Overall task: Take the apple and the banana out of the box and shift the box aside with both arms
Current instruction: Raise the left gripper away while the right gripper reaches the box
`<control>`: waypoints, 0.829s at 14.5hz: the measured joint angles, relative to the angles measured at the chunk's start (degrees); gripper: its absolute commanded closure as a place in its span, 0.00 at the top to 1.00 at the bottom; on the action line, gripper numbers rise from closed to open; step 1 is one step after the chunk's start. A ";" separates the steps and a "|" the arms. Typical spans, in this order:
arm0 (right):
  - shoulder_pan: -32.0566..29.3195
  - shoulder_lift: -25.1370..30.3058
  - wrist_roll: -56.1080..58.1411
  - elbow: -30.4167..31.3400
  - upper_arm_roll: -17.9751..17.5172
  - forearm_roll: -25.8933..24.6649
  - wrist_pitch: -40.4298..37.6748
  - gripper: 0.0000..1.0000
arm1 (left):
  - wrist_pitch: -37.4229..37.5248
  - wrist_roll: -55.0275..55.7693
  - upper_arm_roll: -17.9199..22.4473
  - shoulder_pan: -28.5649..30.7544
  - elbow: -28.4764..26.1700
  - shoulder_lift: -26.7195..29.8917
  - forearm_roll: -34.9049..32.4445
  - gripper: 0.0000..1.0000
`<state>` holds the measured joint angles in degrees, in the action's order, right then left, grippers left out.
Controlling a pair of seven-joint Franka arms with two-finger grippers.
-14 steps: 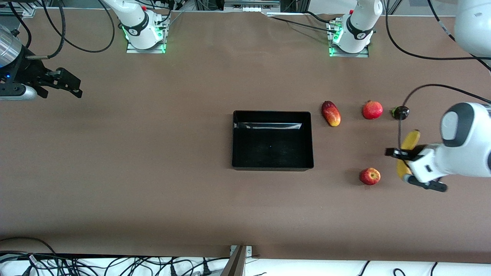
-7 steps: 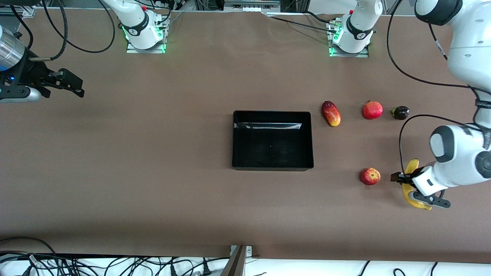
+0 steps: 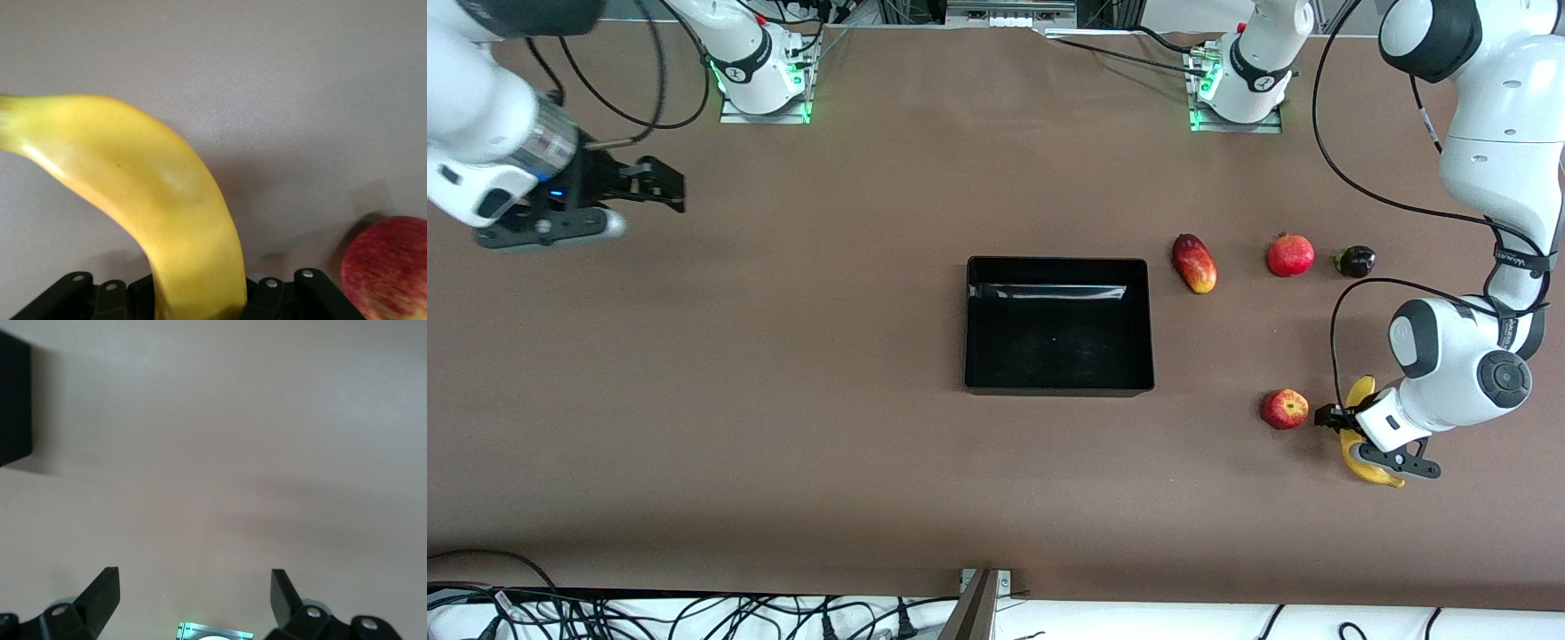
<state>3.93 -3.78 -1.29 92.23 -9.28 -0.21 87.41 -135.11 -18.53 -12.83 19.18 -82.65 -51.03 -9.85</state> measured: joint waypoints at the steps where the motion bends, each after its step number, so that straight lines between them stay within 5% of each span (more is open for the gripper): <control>1: 1.43 -0.72 -0.11 -0.01 -0.05 0.00 0.16 1.00 | 0.00 0.00 0.04 -0.03 -0.02 0.00 -0.01 0.41; 5: 5.29 -4.36 -2.03 0.02 -0.17 2.50 4.80 1.00 | 0.01 0.00 0.07 -0.21 -0.07 0.07 -0.03 0.72; 7: 6.64 -7.16 -5.10 0.07 -0.20 4.98 8.73 1.00 | 0.09 -0.02 0.20 -0.19 -0.08 0.25 -0.04 1.00; 12: 15.01 -15.90 -16.69 0.21 -0.32 5.65 20.47 1.00 | 9.58 -0.02 0.09 -0.48 0.60 5.21 -0.07 1.00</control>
<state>18.94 -19.69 -17.98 92.44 -9.59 5.44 107.88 -125.53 -18.55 -12.74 18.70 -82.05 -45.82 -9.92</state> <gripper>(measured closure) 0.000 0.000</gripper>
